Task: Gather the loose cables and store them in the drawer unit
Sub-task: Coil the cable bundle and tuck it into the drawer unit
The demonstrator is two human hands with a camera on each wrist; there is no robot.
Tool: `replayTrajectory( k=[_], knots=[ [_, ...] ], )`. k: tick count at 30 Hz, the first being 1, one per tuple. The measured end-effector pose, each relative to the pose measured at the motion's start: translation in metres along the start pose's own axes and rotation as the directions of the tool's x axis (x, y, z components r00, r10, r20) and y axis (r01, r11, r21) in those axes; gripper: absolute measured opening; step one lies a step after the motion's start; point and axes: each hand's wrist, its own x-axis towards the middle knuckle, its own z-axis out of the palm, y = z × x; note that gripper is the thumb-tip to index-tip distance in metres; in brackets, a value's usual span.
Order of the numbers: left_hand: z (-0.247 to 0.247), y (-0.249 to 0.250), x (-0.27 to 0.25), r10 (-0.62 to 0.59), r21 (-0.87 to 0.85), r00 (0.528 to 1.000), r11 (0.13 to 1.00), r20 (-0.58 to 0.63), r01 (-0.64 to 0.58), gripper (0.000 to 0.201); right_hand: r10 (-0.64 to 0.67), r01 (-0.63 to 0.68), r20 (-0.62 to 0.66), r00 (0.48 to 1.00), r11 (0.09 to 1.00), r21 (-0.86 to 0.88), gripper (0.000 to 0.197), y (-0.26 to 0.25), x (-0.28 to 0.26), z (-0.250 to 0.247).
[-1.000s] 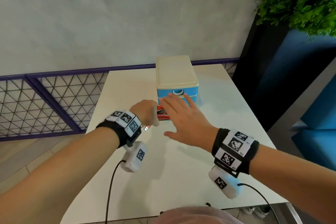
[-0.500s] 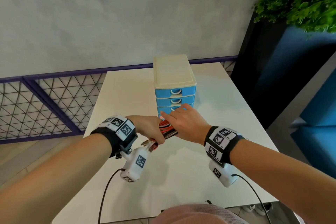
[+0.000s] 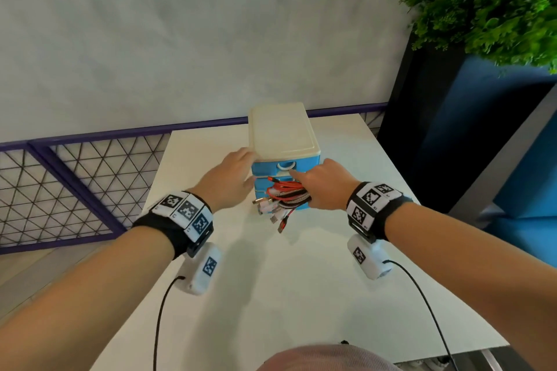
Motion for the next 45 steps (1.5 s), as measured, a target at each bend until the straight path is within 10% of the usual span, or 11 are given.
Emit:
replayTrajectory(
  k=[8, 17, 30, 45],
  knots=[
    [0.006, -0.013, 0.021, 0.056, 0.048, 0.988, 0.997, 0.145, -0.063, 0.074, 0.093, -0.107, 0.116, 0.989, 0.987, 0.121, 0.049, 0.000, 0.024, -0.006],
    [0.001, -0.014, 0.041, 0.064, -0.045, 0.997, 0.997, -0.034, -0.065, 0.023, -0.106, -0.136, 0.464, 0.879, 0.879, 0.457, 0.032, 0.025, 0.014, -0.049],
    [-0.006, 0.002, 0.045, -0.013, 0.074, 0.954, 0.997, 0.298, -0.009, 0.096, 0.310, -0.502, 0.459, 0.833, 0.772, 0.389, 0.024, 0.035, 0.010, -0.065],
    [-0.001, 0.007, 0.024, 0.013, 0.068, 0.922, 0.997, 0.387, -0.043, 0.089, 0.358, -0.571, 0.503, 0.786, 0.734, 0.369, 0.021, -0.020, 0.040, -0.045]
  ],
)
